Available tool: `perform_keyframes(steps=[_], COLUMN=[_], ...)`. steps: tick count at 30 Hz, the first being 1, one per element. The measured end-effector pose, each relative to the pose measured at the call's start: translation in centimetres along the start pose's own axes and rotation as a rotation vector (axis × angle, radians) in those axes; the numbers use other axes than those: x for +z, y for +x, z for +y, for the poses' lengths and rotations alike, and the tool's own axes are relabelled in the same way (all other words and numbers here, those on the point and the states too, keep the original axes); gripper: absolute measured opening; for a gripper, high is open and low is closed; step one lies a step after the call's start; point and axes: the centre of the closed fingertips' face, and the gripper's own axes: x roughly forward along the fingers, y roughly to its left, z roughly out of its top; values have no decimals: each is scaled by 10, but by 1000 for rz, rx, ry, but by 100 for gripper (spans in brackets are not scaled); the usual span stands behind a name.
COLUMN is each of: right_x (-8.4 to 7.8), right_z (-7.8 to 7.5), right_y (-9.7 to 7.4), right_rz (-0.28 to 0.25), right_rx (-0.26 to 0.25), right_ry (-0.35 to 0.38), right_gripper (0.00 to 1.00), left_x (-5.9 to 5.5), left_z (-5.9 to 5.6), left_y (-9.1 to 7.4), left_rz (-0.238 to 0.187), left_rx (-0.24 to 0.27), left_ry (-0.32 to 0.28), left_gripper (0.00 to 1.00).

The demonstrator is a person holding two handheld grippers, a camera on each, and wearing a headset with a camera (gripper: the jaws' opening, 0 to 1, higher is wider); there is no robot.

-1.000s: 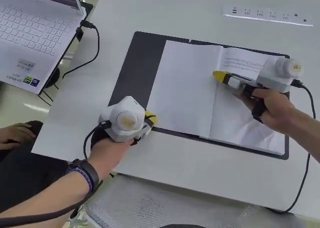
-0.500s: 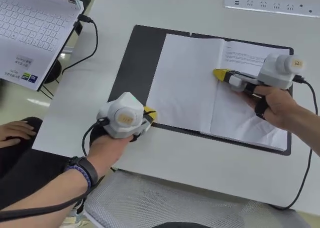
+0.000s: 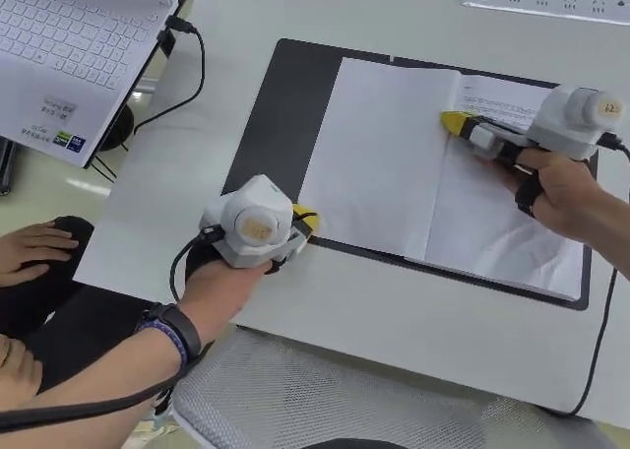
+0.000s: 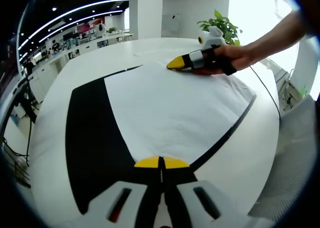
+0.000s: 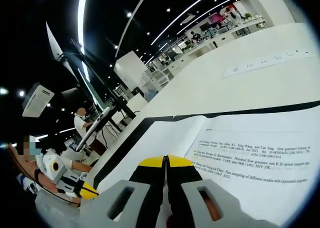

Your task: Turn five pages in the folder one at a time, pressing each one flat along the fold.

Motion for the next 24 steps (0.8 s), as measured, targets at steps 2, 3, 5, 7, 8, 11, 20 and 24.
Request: perform_keyframes(steps=[2,3,5,7,8,11,20,24], right_x=[4,6,14,22,23,27,45,46], right_z=[-4,-5,-16,-29,-31,-34,-53,-59], right_y=[4,5,11,16,17,20,30,32], right_rz=[-10,-15,-36,-54,-64,-78,-138,-142], right_rx=[-4,-8,-22,-32,-39,-55,-118,-122], right_ry=[9,14,29,42,46,47,70,66], right_gripper=[0,0,0,0,0,0,0,0], left_x=[0,-1,-1,-1,-1,-1,0,0], left_z=[1,1,2,2,2,1,0,1], left_y=[0,1,1,1,1,1,0,1], left_rz=[0,0,0,1,1,2,-3,-6], left_rx=[0,0,-1,-4,-5,-8,-3,-3], left_ry=[-3,-4,-6,-5,-4,-1,-3,-7], left_gripper=[0,0,0,0,0,0,0,0])
